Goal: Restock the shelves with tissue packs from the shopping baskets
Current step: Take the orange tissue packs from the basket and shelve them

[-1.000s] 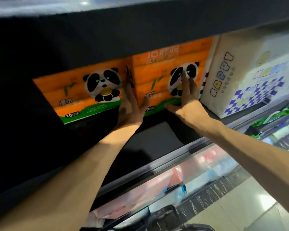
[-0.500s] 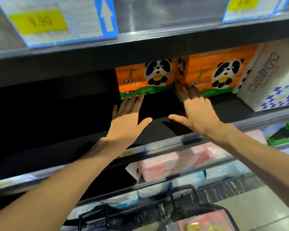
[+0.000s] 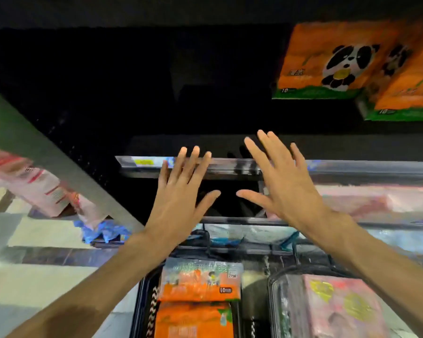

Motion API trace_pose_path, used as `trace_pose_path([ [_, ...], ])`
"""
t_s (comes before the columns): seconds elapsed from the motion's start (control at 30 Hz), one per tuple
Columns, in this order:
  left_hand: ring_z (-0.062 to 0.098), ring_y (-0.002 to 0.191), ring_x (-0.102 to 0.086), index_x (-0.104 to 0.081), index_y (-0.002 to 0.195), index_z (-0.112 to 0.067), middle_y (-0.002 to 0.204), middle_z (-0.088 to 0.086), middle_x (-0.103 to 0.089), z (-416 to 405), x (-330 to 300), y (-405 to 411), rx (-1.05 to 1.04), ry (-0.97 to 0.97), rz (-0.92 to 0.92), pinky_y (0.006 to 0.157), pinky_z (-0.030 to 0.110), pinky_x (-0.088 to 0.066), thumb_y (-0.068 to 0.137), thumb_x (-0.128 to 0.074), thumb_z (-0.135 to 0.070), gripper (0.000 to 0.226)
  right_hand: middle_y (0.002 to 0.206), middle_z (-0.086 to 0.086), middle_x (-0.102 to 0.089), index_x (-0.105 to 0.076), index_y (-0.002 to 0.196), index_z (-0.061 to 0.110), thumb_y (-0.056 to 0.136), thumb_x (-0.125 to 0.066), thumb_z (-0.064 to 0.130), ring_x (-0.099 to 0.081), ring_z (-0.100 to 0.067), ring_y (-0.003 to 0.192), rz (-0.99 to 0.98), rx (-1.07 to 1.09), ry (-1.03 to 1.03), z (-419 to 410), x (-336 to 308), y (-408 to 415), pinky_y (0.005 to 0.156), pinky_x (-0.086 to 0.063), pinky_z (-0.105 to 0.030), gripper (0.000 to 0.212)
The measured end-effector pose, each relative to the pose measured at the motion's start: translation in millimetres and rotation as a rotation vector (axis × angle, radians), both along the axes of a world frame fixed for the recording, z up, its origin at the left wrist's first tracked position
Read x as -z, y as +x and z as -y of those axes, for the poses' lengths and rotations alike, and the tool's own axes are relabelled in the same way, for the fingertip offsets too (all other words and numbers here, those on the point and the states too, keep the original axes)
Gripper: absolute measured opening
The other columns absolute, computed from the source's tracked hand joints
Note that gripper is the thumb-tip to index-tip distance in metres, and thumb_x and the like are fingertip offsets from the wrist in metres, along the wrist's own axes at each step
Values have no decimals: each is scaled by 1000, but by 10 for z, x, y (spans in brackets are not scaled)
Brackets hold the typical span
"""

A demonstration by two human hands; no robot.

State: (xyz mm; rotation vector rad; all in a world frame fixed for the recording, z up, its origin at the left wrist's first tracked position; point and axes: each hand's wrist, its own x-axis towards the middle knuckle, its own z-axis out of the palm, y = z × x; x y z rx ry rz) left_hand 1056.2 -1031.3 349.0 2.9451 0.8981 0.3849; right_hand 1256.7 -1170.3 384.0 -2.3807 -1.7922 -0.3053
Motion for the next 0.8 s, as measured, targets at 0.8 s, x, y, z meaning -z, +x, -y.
trace_pose_path([
  [0.8,19,158,-2,16,161,-33,171,-6,1,1500,2605,-2709,-348,-848,-409,127,48,-18,75,-8,-96,109,158,-2,-33,4,162,30,87,-60,71,-35,-25,147,-710,329,-674,1534,2754,-2163,119,-36,-51,107],
])
